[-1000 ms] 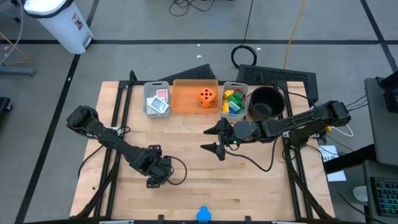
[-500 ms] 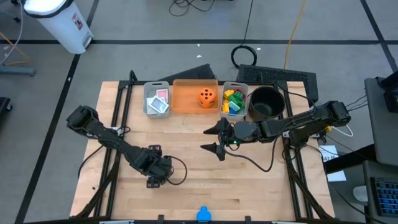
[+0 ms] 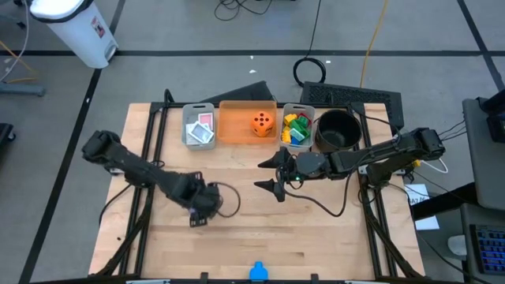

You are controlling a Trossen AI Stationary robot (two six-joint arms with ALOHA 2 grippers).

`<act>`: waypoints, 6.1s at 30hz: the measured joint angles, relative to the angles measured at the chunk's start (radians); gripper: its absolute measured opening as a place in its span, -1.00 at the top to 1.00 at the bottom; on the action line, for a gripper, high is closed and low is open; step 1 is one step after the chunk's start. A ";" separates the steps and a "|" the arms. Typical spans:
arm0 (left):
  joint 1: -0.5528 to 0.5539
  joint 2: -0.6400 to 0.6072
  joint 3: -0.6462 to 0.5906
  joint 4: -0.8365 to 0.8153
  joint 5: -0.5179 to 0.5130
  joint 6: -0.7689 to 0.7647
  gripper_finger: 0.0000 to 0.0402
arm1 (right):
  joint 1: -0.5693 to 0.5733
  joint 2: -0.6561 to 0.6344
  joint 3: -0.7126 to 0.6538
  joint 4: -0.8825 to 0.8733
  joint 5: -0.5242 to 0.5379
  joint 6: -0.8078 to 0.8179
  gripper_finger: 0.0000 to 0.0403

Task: Pick & Place Toys
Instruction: Put the purple dice into the orange bin

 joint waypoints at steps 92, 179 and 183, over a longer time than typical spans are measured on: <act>1.038 0.535 0.699 0.030 -0.018 0.902 -0.99 | -0.242 0.000 0.000 -0.075 -0.054 0.057 -0.69; 0.995 0.534 0.699 0.131 0.128 0.960 -0.99 | -0.706 0.422 0.001 0.532 -0.444 0.620 0.79; 0.989 0.534 0.699 0.135 0.101 0.972 -0.99 | -0.706 0.421 0.001 0.533 -0.444 0.614 0.96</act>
